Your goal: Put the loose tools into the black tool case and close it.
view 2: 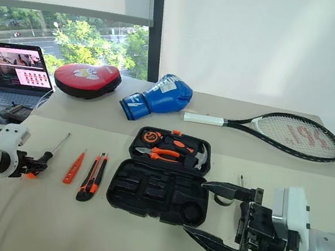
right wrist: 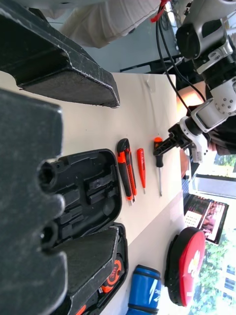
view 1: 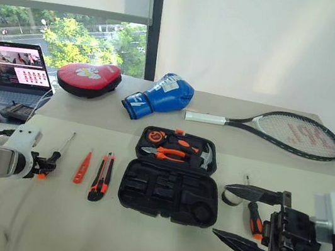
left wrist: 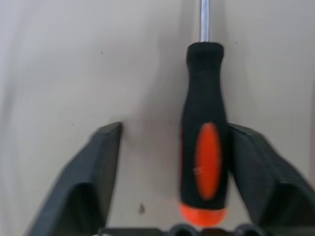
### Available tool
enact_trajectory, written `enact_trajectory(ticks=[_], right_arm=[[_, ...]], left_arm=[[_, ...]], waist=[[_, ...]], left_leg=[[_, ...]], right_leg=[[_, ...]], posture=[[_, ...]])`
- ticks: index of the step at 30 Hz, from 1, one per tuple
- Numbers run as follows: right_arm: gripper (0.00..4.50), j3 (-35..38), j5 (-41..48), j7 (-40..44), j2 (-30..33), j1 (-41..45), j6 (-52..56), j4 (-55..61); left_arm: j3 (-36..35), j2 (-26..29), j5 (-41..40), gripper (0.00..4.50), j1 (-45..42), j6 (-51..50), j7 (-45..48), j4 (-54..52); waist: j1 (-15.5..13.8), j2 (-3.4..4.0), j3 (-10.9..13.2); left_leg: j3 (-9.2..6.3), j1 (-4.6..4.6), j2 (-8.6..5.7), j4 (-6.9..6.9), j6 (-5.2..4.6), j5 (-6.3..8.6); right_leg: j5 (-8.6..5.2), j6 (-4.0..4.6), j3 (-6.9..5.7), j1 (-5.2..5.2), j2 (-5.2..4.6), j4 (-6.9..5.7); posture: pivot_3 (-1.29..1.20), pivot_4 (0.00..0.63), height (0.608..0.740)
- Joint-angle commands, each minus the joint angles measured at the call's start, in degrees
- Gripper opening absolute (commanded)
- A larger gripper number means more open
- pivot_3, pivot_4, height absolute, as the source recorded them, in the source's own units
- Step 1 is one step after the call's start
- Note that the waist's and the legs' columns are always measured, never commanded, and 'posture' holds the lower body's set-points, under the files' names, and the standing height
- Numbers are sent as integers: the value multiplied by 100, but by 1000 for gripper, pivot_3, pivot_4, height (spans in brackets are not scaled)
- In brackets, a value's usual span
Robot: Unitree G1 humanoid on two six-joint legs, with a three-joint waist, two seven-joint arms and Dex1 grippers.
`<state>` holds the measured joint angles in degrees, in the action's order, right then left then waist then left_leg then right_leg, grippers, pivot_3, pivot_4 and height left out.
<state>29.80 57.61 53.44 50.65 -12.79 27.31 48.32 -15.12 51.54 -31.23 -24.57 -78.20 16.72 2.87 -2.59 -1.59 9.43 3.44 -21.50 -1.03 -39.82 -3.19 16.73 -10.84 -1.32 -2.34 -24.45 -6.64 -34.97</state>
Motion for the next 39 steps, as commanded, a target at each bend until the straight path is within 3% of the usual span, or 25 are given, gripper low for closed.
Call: enact_trajectory(ticks=[1, 4, 7, 9, 11, 13, 16, 22, 26, 29, 39], right_arm=[[4500, 233, -56, -90, -101, -228, -120, 268], [4500, 270, -234, -238, -273, -481, -195, 322], [4500, 309, -187, -564, -565, -747, -143, 234], [4500, 301, -486, -662, -783, -1032, -211, 159], [4500, 415, -564, -923, -989, -1293, -220, 338], [4500, 626, -580, -1025, -1150, -1575, -291, 581], [4500, 815, -717, -1020, -1271, -1999, -382, 879], [4500, 1160, -634, -1115, -1423, -3226, -1196, 1168], [4500, 1141, -747, -1216, -1462, -3971, -1842, 1168], [4500, 1038, -951, -1419, -1425, -4233, -2223, 1168], [4500, 553, -1157, -2074, -890, -4340, -2777, 1168]], left_arm=[[61, -47, 33, 1796, -147, 244, 380, 176], [-337, -341, -190, 885, -346, 1124, 848, 93], [-360, -511, -733, 885, -954, 1580, 1888, -83], [368, -377, -846, 885, -1388, 1844, 3039, -316], [1850, -102, 167, 885, -1533, 3529, 4610, -569], [2930, -201, 1168, 885, -1873, 5019, 5453, -141], [3590, -719, 2038, 885, -2532, 6485, 5784, 1137], [4456, -1808, 3259, 885, -3883, 8061, 6233, 3533], [4598, -2073, 3700, 885, -4217, 8234, 6425, 4231], [4602, -2124, 3843, 885, -4201, 7778, 6686, 4241], [4401, -2065, 3661, 885, -3761, 4808, 7192, 2367]], waist=[[-4, 0, 0], [-14, 0, 0], [-47, -29, 4], [-62, -75, -1], [-27, -73, -2], [7, -23, -31], [9, 13, -43], [34, -18, -23], [64, -18, -23], [96, -19, -24], [117, -17, -23]], left_leg=[[-3, -2, 1, 0, 2, 0], [-8, -2, 1, -1, 3, 1], [-14, -26, -1, -13, 7, -2], [-22, -75, -1, -26, 22, -13], [-26, -95, -14, -42, 9, -25], [-3, -85, -22, -35, -29, -41], [29, -58, -29, -23, -56, -33], [26, -91, -1, -67, -128, -6], [32, -106, -5, -106, -170, 17], [37, -115, -10, -118, -184, 25], [25, -150, -6, -167, -203, 39]], right_leg=[[0, 0, 0, 0, -1, 0], [0, 0, 1, 2, -7, -1], [1, 0, -7, -9, -24, -2], [9, 9, -15, -50, -16, -8], [14, 10, -35, -59, 23, -9], [13, 9, -32, -56, 20, -1], [11, 8, -9, -39, 19, 8], [14, 4, -5, -56, 60, -5], [14, -33, -1, -55, 55, -3], [12, -50, 3, -57, 48, 0], [12, -66, -3, -72, 35, -8]], posture=[[0, 150, 740], [0, 150, 740], [0, 150, 740], [0, 150, 740], [0, 150, 740], [0, 150, 740], [0, 150, 740], [0, 150, 740], [0, 150, 740], [0, 150, 740], [0, 150, 740]])
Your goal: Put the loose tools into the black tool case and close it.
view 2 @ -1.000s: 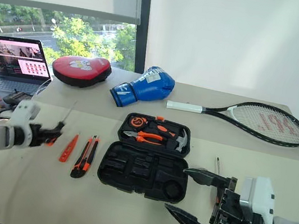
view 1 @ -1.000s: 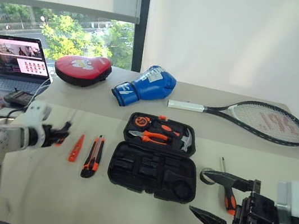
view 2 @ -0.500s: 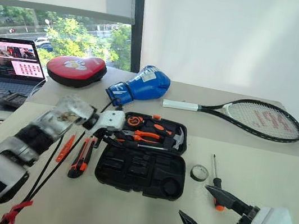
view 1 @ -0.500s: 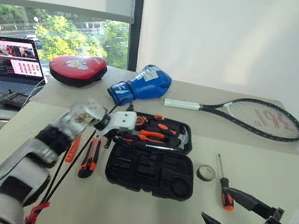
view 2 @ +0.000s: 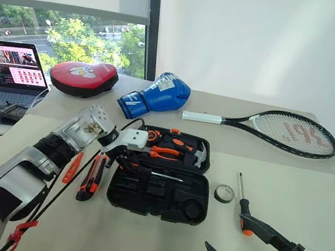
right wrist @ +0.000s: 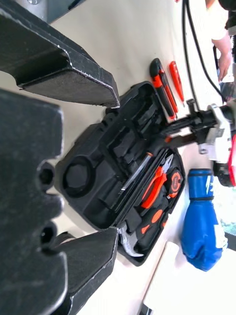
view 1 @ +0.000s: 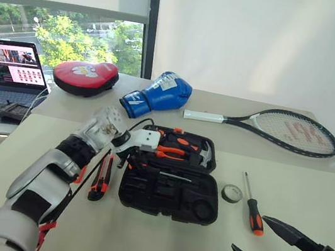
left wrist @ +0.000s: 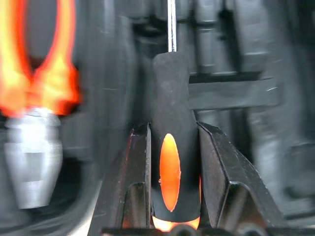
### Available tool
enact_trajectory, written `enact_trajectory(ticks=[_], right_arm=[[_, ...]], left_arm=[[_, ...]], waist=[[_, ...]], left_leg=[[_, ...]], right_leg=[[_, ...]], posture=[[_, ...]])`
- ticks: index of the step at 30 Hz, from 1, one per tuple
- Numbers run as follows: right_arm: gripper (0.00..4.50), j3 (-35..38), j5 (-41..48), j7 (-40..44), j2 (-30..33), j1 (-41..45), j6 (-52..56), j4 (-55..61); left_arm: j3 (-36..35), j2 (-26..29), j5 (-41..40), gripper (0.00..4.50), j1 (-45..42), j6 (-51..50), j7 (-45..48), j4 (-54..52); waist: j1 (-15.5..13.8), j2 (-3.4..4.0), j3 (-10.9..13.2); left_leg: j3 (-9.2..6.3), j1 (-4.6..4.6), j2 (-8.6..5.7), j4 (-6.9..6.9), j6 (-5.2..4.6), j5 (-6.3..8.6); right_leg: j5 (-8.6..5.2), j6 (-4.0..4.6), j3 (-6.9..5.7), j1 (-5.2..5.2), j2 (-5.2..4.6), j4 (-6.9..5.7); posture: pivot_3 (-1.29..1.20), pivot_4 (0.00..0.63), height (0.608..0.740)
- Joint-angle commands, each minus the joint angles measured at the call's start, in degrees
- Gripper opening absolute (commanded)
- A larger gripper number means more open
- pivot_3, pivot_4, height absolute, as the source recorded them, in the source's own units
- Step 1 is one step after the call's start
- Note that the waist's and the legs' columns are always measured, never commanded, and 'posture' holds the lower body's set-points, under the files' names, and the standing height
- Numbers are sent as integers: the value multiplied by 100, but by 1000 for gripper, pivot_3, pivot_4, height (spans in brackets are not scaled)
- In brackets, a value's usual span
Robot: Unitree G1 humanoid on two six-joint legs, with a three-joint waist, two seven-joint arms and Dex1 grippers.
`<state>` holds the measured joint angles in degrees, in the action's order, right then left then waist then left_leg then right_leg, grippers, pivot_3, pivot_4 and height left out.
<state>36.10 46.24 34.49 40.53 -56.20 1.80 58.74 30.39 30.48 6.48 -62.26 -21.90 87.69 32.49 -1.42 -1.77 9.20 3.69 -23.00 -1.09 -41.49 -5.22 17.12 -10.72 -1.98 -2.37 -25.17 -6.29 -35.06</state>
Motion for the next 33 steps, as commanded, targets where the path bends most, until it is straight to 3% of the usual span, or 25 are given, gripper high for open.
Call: enact_trajectory(ticks=[1, 10, 18, 33], right_arm=[[4500, -103, -34, -220, 160, -1, -242, 126], [4500, -117, 1, -364, 335, 40, -252, 126], [4500, 28, 326, -179, 383, 112, 50, 126], [4500, 619, 1522, 738, 1469, 1971, 1538, -1086]], left_arm=[[-157, 35, -117, 885, 27, -1015, 66, -709], [-69, -235, 122, 885, -30, -1027, -663, -297], [39, -321, 407, 885, -66, 250, -962, 190], [37, -628, 809, 885, -452, 1411, -1073, 1250]], waist=[[-2, 1, 0], [-79, 2, 0], [-90, 2, 0], [-136, 2, 0]], left_leg=[[0, 0, -2, -2, 0, 0], [-2, -7, -4, -20, -8, 5], [-2, -7, -6, -22, -10, 6], [-3, -3, -10, -37, -18, 6]], right_leg=[[0, -1, 1, 1, 0, 0], [4, -7, 2, 3, -3, -2], [7, -6, 2, 5, -6, -2], [26, -7, 0, 19, -13, 2]], posture=[[0, 150, 740], [0, 150, 740], [0, 150, 740], [0, 150, 740]])
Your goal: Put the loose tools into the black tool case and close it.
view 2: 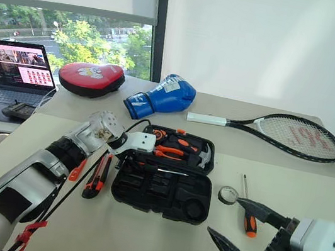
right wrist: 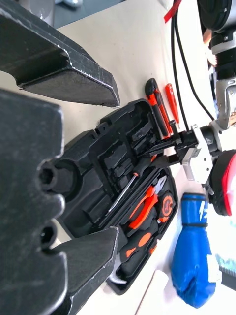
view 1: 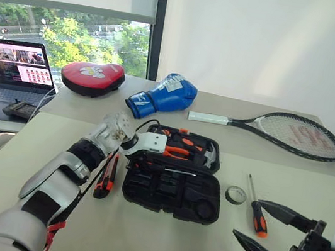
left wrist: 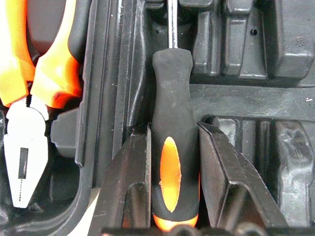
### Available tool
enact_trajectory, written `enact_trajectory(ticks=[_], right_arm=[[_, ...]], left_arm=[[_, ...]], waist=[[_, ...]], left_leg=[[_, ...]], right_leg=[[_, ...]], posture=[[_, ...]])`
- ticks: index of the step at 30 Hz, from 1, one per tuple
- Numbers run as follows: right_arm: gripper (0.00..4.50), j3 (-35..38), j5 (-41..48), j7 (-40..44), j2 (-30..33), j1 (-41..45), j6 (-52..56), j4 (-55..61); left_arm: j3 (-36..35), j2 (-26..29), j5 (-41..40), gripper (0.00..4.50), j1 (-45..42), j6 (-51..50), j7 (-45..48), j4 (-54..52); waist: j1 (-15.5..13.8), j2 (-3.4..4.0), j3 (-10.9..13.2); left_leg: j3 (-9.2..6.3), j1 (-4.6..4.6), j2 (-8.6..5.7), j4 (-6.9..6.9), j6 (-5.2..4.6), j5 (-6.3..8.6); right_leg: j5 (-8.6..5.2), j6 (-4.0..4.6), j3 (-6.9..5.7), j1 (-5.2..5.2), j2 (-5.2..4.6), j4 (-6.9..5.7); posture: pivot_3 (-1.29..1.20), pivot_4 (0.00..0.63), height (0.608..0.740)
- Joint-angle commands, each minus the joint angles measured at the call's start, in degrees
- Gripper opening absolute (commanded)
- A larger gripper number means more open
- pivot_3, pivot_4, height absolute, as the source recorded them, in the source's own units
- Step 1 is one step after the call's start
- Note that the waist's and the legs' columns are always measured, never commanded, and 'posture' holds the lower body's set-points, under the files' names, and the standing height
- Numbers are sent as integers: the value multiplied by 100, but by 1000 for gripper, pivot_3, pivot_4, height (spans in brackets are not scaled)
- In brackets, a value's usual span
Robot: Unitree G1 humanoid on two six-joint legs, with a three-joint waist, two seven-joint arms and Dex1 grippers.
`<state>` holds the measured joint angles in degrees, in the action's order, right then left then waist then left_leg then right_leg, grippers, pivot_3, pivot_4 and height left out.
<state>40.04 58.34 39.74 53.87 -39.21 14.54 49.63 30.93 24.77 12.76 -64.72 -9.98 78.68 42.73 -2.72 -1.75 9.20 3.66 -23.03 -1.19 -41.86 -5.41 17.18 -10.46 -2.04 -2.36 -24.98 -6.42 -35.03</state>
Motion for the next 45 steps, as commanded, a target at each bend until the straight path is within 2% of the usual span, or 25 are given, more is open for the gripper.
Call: enact_trajectory(ticks=[1, 5, 7, 8, 12, 14, 16, 19, 21, 26, 28, 31, 36, 39, 45], right_arm=[[4500, 265, 404, 285, 190, 389, 367, -250], [4500, 448, 581, 560, 363, 795, 729, -530], [4500, 509, 584, 652, 374, 930, 864, -584], [4500, 538, 595, 677, 355, 972, 925, -584], [4500, 691, 580, 752, 179, 982, 1100, -453], [4500, 778, 515, 738, -6, 916, 1093, -321], [4500, 823, 479, 707, -193, 844, 1102, -196], [4500, 728, 467, 368, -567, 757, 1077, 114], [4500, 583, 429, 71, -748, 790, 1062, 261], [4500, 94, 188, -420, -980, 921, 1103, 485], [4500, -10, 132, -500, -991, 950, 1112, 537], [4500, -2, 217, -602, -913, 999, 1147, 530], [4500, 196, 361, -685, -628, 1018, 1362, 419], [4500, 268, 409, -715, -550, 1010, 1462, 362], [4500, 223, 274, -1010, -359, 1085, 1820, 221]], left_arm=[[-18, -77, 210, 885, -231, 288, -185, 301], [-24, -184, 286, 885, -307, 561, -225, 558], [-97, -216, 236, 1908, -335, 699, -197, 614], [-163, -219, 174, 2035, -339, 687, -146, 591], [-801, -23, -354, 3256, -164, 494, -126, -90], [-1250, 118, -792, 3256, 207, 43, -95, -991], [-1501, 335, -1128, 3256, 646, -914, 65, -2005], [-2229, 244, -1866, 2501, 1512, -2546, -546, -3449], [-2544, -36, -1946, 1861, 1923, -2936, -1295, -3939], [-2827, -1057, -1627, 48, 2464, -2997, -3409, -3876], [-2874, -1403, -1565, 48, 2542, -2929, -4040, -3730], [-2597, -1567, -1389, 48, 2682, -2880, -4438, -3502], [-1563, -1289, -819, 48, 3140, -2417, -4444, -3065], [-1322, -1176, -612, 48, 3228, -1942, -4547, -2752], [-923, -973, -295, 48, 3293, -775, -4433, -2115]], waist=[[-9, 0, 0], [-15, 0, 0], [-22, 0, 0], [-31, 1, -1], [-57, 4, -2], [-30, 4, -2], [20, 6, -4], [59, 17, -9], [62, 19, -10], [-1, 17, -9], [-16, 16, -8], [12, 17, -9], [44, 41, -26], [25, 59, -61], [25, 72, -165]], left_leg=[[0, 0, 0, 0, -1, 1], [0, 1, -1, -3, -4, 1], [0, 1, -1, -4, -6, 1], [-1, 1, -1, -4, -7, 1], [-2, 2, 0, -6, -11, 0], [-2, -15, 0, -7, -11, 0], [-5, -25, 3, -5, -9, -1], [-7, -23, 4, -1, 41, -29], [-7, -20, 3, -1, 40, -28], [-14, -11, -7, -8, -6, -4], [-17, -2, -7, -9, -2, -11], [-16, 8, -8, -7, 0, -14], [-14, 26, -6, 10, 8, -16], [-14, 81, -1, 19, -1, 0], [-13, 110, 1, 22, -6, 10]], right_leg=[[0, 0, 0, 2, 0, 0], [3, -3, 0, 5, -2, 1], [4, -5, 0, 5, -4, 1], [4, -6, 0, 6, -5, 1], [6, -9, -1, 11, -10, 3], [8, -11, 0, -6, -10, 2], [10, -12, 2, -20, -11, -2], [9, -15, 2, -17, -9, 0], [6, -19, 5, -15, -11, 2], [22, -23, 4, 0, -15, 2], [28, -20, 4, 10, -15, 4], [29, -19, 8, 14, -13, 2], [29, -15, 8, 21, -8, 2], [24, -9, 7, 84, -17, 21], [-2, 14, 7, 88, -60, 29]], posture=[[0, 150, 740], [0, 150, 740], [0, 150, 740], [0, 150, 740], [0, 150, 740], [0, 150, 740], [0, 150, 740], [0, 150, 740], [0, 150, 740], [0, 150, 740], [0, 150, 740], [0, 150, 740], [0, 150, 740], [0, 150, 740], [0, 150, 740]])
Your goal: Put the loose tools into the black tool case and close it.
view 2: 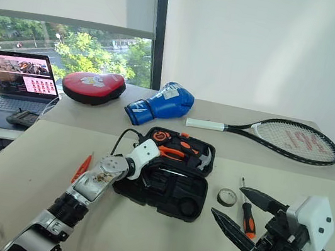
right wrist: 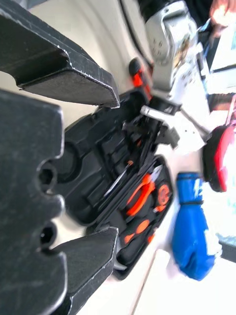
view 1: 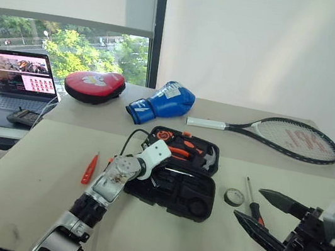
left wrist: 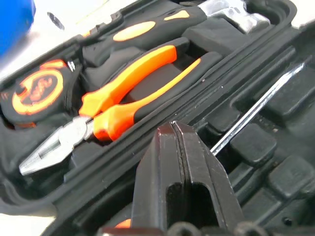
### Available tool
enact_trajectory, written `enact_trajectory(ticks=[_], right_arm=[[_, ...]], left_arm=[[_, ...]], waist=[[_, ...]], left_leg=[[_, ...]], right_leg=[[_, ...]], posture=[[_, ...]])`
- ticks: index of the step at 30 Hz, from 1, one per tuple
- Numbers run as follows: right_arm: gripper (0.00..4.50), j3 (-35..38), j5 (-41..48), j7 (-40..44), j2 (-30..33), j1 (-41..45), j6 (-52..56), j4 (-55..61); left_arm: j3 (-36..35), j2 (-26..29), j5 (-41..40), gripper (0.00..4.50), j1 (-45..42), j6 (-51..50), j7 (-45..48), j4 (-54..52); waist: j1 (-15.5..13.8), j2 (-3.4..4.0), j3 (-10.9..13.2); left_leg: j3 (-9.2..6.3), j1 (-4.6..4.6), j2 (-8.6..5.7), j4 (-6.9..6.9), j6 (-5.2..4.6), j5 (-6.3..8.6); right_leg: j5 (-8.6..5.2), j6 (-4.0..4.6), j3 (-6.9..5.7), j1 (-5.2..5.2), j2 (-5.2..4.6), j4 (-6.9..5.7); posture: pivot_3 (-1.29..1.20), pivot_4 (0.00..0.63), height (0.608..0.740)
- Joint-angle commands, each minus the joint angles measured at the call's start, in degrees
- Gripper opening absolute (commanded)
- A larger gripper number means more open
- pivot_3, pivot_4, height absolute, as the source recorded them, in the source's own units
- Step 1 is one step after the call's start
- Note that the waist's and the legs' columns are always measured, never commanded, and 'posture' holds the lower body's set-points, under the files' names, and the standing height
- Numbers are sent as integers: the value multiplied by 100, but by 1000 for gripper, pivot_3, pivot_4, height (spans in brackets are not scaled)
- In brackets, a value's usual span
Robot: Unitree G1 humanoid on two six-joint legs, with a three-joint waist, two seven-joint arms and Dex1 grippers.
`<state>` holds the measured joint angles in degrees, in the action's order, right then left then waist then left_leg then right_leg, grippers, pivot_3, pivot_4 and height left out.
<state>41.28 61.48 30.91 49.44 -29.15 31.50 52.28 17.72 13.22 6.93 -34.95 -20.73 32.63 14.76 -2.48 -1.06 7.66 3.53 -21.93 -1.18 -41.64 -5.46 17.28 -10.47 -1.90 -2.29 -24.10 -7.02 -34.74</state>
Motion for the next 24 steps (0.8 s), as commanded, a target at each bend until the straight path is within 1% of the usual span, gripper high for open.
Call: enact_trajectory(ticks=[1, 4, 8, 9, 11, 12, 13, 14, 16, 17, 18, 19, 20, 21, 22, 23, 24], right_arm=[[4500, 87, -68, -130, 85, 91, 145, -61], [4500, 16, -104, -207, 101, 168, 254, -127], [4500, -79, -198, -233, 109, 303, 344, -208], [4500, -131, -285, -255, 110, 377, 343, -269], [4500, -240, -523, -425, 102, 566, 368, -412], [4500, -368, -829, -555, 142, 698, 358, -461], [4500, -470, -846, -667, 212, 773, 538, -533], [4500, -508, -886, -697, 229, 794, 641, -589], [4500, -608, -1057, -733, 254, 853, 746, -721], [4500, -671, -973, -793, 297, 927, 941, -828], [4500, -738, -837, -866, 353, 1025, 1171, -941], [4500, -758, -794, -920, 451, 1073, 1419, -1052], [4500, -987, -870, -1143, 676, 1325, 1837, -1243], [4500, -1104, -957, -1268, 836, 1466, 2114, -1374], [4500, -1165, -902, -1311, 908, 1605, 2340, -1550], [4500, -1406, -858, -1455, 873, 1979, 2570, -1854], [4500, -1566, -853, -1535, 821, 2233, 2718, -2083]], left_arm=[[422, 209, 309, 48, 323, 444, 203, 723], [314, 303, 187, 48, 394, 622, 332, 772], [165, 558, -50, 48, 567, 907, 728, 498], [-86, 511, -397, 48, 541, 821, 882, 394], [-692, 337, -1363, 48, 429, 457, 1282, -33], [-1036, 267, -1803, 48, 310, 107, 1325, -243], [-1255, 270, -2099, 48, 220, -249, 1352, -438], [-1367, 326, -2365, 48, 181, -647, 1460, -656], [-1544, 603, -2895, 48, 153, -1362, 1811, -1143], [-1588, 835, -3201, 48, 173, -1701, 2107, -1436], [-1617, 1040, -3422, 544, 206, -1895, 2343, -1698], [-1625, 1190, -3601, 762, 260, -2077, 2465, -1979], [-1690, 1460, -3879, 1114, 282, -2336, 2717, -2226], [-1732, 1619, -4079, 1500, 307, -2543, 2820, -2431], [-1747, 1751, -4237, 1857, 345, -2676, 2905, -2642], [-1752, 1975, -4328, 2226, 394, -2726, 3081, -2824], [-1754, 2096, -4398, 2724, 438, -2772, 3125, -2985]], waist=[[4, 8, -20], [4, 21, -38], [35, 29, -46], [46, 29, -48], [66, 31, -47], [65, 29, -40], [57, 25, -27], [52, 19, -18], [36, 0, -1], [30, -5, 3], [35, -4, 6], [41, -2, 11], [39, 1, 13], [56, 1, 17], [57, 2, 20], [68, -1, 26], [79, -8, 31]], left_leg=[[0, 0, 0, 0, 0, 0], [1, 2, 0, 1, 0, 0], [2, -5, 0, 6, -1, 0], [9, -5, 0, 16, 0, 1], [14, -3, 0, 32, 1, 0], [14, -8, 1, 34, 2, 0], [13, -17, 1, 34, 6, -3], [12, -31, 2, 31, 7, -4], [13, -47, -1, 32, 15, -9], [7, -50, 0, 33, 18, -11], [3, -50, 1, 33, 21, -12], [4, -50, 1, 36, 25, -14], [5, -50, 1, 37, 27, -15], [6, -49, -1, 37, 26, -14], [9, -48, -1, 36, 27, -14], [9, -47, -4, 39, 23, -12], [10, -47, -3, 39, 22, -11]], right_leg=[[-6, 4, 0, 0, -2, 0], [-7, 2, 1, 2, -3, 1], [-7, 0, 0, 2, -3, 0], [-6, -3, 1, 0, -2, -1], [-5, -4, 3, -5, -1, 1], [-6, -5, 1, -11, -2, 0], [-6, -6, -2, -19, -2, -1], [-4, -9, -5, -30, 0, -3], [-3, -11, -7, -46, 8, -6], [-3, -10, -8, -46, 26, -14], [-4, -9, -8, -46, 45, -13], [-5, -9, -7, -46, 46, -12], [-7, -7, -6, -47, 47, -10], [-9, -3, -5, -45, 44, -7], [-14, 5, -2, -44, 43, -6], [-26, 27, -3, -41, 36, -1], [-28, 31, -2, -43, 36, 3]], posture=[[0, 150, 740], [0, 150, 740], [0, 150, 740], [0, 150, 740], [0, 150, 740], [0, 150, 740], [0, 150, 740], [0, 150, 740], [0, 150, 740], [0, 150, 740], [0, 150, 740], [0, 150, 740], [0, 150, 740], [0, 150, 740], [0, 150, 740], [0, 150, 740], [0, 150, 740]])
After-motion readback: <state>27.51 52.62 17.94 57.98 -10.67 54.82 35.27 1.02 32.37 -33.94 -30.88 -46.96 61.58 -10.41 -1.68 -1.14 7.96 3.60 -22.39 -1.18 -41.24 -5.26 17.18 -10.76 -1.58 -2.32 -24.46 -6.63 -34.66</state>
